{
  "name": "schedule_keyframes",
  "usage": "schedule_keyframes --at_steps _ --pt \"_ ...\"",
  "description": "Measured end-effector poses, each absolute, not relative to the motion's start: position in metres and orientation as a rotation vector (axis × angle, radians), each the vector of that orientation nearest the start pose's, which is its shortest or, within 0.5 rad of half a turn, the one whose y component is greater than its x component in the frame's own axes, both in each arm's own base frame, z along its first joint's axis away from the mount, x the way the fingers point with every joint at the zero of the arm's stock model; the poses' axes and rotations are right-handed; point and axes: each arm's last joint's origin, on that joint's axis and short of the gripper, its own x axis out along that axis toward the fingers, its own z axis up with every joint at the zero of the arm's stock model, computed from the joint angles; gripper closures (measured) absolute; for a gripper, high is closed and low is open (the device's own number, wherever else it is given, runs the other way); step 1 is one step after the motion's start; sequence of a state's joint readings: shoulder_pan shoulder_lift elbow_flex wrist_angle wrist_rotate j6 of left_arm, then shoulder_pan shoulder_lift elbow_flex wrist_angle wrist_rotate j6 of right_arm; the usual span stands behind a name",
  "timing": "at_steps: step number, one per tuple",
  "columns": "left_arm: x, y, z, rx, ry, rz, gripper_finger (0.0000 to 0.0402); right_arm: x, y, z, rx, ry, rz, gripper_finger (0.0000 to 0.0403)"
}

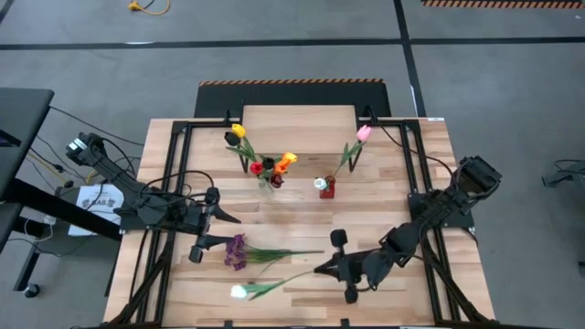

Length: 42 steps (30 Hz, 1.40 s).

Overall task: Pick and place flowers into a vace then onto a shelf
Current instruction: Put the blue tulip into the red vase

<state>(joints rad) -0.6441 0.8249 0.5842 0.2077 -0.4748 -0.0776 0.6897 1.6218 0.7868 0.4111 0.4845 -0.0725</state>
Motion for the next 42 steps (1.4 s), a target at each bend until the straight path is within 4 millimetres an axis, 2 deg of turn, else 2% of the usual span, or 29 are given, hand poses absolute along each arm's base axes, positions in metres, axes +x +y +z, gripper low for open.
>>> schedule_keyframes --at_steps 5,10,15,22,27,32,38,42 --pt "0.157 -0.101 0.294 -0.049 0.031 -0.140 0.0203 0.275 0.207 0.217 -0.411 0.248 0.231 0.0403" --pt "0.157 -0.101 0.298 -0.026 -0.009 -0.140 0.0203 0.293 0.206 0.252 -0.485 0.149 0.199 0.0403" --pt "0.157 -0.100 0.305 -0.004 -0.072 -0.138 0.0203 0.311 0.198 0.284 -0.519 0.071 0.155 0.0403" --pt "0.156 -0.100 0.312 0.028 -0.146 -0.136 0.0203 0.329 0.177 0.313 -0.520 0.013 0.066 0.0403" --pt "0.155 -0.101 0.317 0.050 -0.196 -0.173 0.0203 0.340 0.162 0.330 -0.497 -0.020 0.016 0.0403" --pt "0.154 -0.100 0.323 0.072 -0.260 -0.164 0.0203 0.348 0.149 0.341 -0.470 -0.061 0.055 0.0403" --pt "0.151 -0.098 0.333 0.078 -0.358 -0.152 0.0203 0.352 0.139 0.342 -0.460 -0.056 0.028 0.0403" --pt "0.148 -0.099 0.339 0.082 -0.444 -0.217 0.0203 0.354 0.135 0.340 -0.462 -0.049 0.017 0.0403"
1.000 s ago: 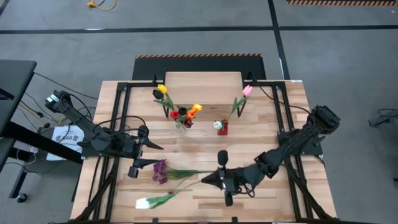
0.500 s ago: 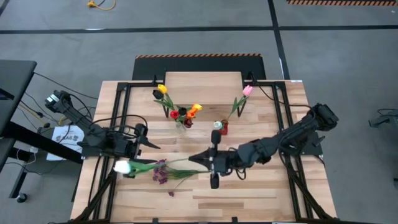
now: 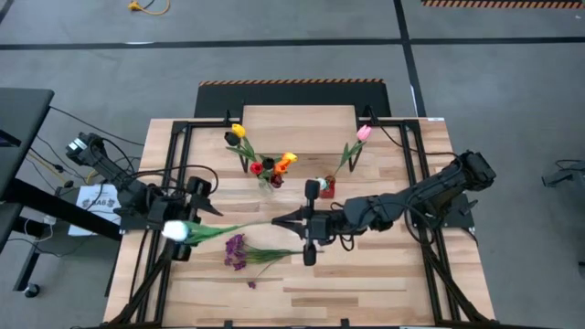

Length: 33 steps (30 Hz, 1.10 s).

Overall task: Pick and place flowers into a vace then onto a shelf
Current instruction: Put the blue tulip into the red vase

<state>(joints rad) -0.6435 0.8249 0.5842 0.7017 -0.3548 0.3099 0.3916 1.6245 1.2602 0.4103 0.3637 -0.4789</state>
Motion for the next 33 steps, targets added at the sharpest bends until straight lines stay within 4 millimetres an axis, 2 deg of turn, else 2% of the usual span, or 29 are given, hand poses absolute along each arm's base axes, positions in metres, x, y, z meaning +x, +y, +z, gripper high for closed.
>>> schedule_keyframes --at_steps 7,20,33 --pt "0.148 -0.100 0.341 0.080 -0.473 -0.247 0.0203 0.356 0.132 0.340 -0.461 -0.048 0.008 0.0403" --pt "0.169 -0.105 0.332 0.091 -0.471 -0.205 0.0203 0.357 0.127 0.339 -0.459 -0.030 -0.001 0.0403" --pt "0.168 -0.104 0.334 0.099 -0.479 -0.179 0.0205 0.357 0.128 0.336 -0.466 -0.008 0.002 0.0403"
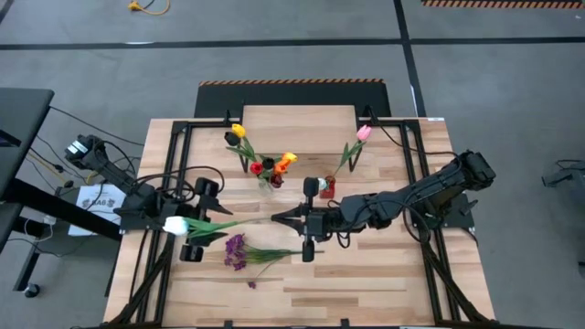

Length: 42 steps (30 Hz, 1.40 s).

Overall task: Pick and place flowers into a vace then onto a shelf
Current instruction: Put the blue tulip into the red vase

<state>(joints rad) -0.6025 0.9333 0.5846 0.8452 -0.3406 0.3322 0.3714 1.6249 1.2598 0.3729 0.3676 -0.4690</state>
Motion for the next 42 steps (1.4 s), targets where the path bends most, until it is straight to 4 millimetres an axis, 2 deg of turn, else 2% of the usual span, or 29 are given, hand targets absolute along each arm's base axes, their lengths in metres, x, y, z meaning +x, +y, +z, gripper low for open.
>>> schedule_keyframes --at_steps 3,5,10,11,21,25,29,35,42 --pt "0.169 -0.103 0.333 0.104 -0.463 -0.155 0.0222 0.357 0.129 0.336 -0.468 -0.006 0.004 0.0403" --pt "0.169 -0.103 0.331 0.113 -0.446 -0.148 0.0252 0.356 0.130 0.336 -0.470 -0.002 0.009 0.0402" --pt "0.172 -0.105 0.326 0.168 -0.372 -0.154 0.0374 0.355 0.134 0.333 -0.479 0.018 0.025 0.0373" --pt "0.173 -0.106 0.326 0.172 -0.345 -0.157 0.0386 0.355 0.134 0.333 -0.482 0.024 0.028 0.0360" --pt "0.179 -0.107 0.328 0.182 0.061 -0.133 0.0399 0.354 0.135 0.329 -0.396 0.058 0.036 0.0225" --pt "0.177 -0.108 0.322 0.164 0.153 -0.197 0.0399 0.354 0.135 0.329 -0.343 0.060 0.038 0.0194" --pt "0.181 -0.111 0.315 0.162 0.170 -0.228 0.0400 0.360 0.138 0.322 -0.305 0.061 0.038 0.0187" --pt "0.200 -0.124 0.297 0.214 0.231 -0.229 0.0401 0.375 0.145 0.302 -0.310 0.052 0.051 0.0204" --pt "0.213 -0.133 0.289 0.220 0.244 -0.226 0.0401 0.383 0.156 0.298 -0.295 -0.002 0.131 0.0227"
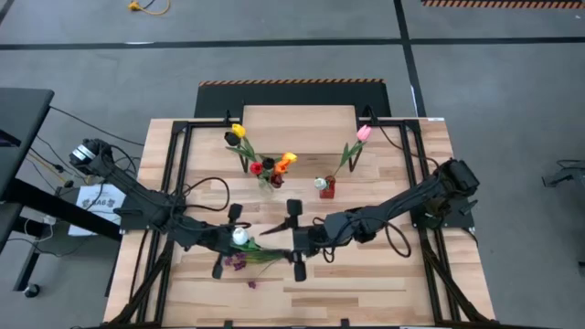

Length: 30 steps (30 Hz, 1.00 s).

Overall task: Pick and place flowers into a vace then onto a shelf
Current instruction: Put the blue tulip into the red vase

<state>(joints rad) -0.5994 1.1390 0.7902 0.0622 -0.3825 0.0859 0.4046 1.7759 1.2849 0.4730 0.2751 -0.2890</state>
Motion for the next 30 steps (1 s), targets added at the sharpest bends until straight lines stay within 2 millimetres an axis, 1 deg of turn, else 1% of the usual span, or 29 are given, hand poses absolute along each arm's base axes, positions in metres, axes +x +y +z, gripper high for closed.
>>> schedule_keyframes --at_steps 4,8,10,12,15,16,20,22,23,24,27,28,30 --pt "0.216 -0.134 0.288 0.219 0.240 -0.233 0.0401 0.388 0.160 0.294 -0.298 0.008 0.152 0.0234" --pt "0.216 -0.134 0.288 0.219 0.240 -0.228 0.0401 0.396 0.162 0.283 -0.314 0.040 0.155 0.0233" --pt "0.216 -0.134 0.288 0.219 0.238 -0.228 0.0401 0.402 0.164 0.283 -0.309 0.020 0.153 0.0231" --pt "0.216 -0.134 0.288 0.217 0.234 -0.228 0.0401 0.405 0.164 0.283 -0.314 0.031 0.147 0.0229" --pt "0.218 -0.135 0.287 0.217 0.236 -0.226 0.0401 0.415 0.162 0.280 -0.316 0.036 0.139 0.0226" --pt "0.218 -0.135 0.287 0.217 0.237 -0.227 0.0401 0.415 0.162 0.279 -0.324 0.046 0.138 0.0226" --pt "0.218 -0.135 0.287 0.215 0.234 -0.225 0.0401 0.416 0.161 0.287 -0.326 0.017 0.128 0.0230" --pt "0.218 -0.135 0.287 0.214 0.232 -0.224 0.0401 0.416 0.160 0.286 -0.329 0.023 0.128 0.0247" --pt "0.218 -0.135 0.287 0.214 0.233 -0.224 0.0401 0.416 0.160 0.285 -0.332 0.029 0.129 0.0264" --pt "0.218 -0.135 0.287 0.212 0.234 -0.224 0.0400 0.416 0.161 0.285 -0.336 0.029 0.130 0.0286" --pt "0.218 -0.134 0.287 0.200 0.236 -0.215 0.0391 0.415 0.160 0.285 -0.343 0.043 0.135 0.0374" --pt "0.218 -0.134 0.287 0.201 0.240 -0.213 0.0387 0.415 0.160 0.284 -0.344 0.047 0.136 0.0385" --pt "0.218 -0.134 0.287 0.192 0.241 -0.212 0.0378 0.415 0.161 0.284 -0.336 0.048 0.137 0.0392"
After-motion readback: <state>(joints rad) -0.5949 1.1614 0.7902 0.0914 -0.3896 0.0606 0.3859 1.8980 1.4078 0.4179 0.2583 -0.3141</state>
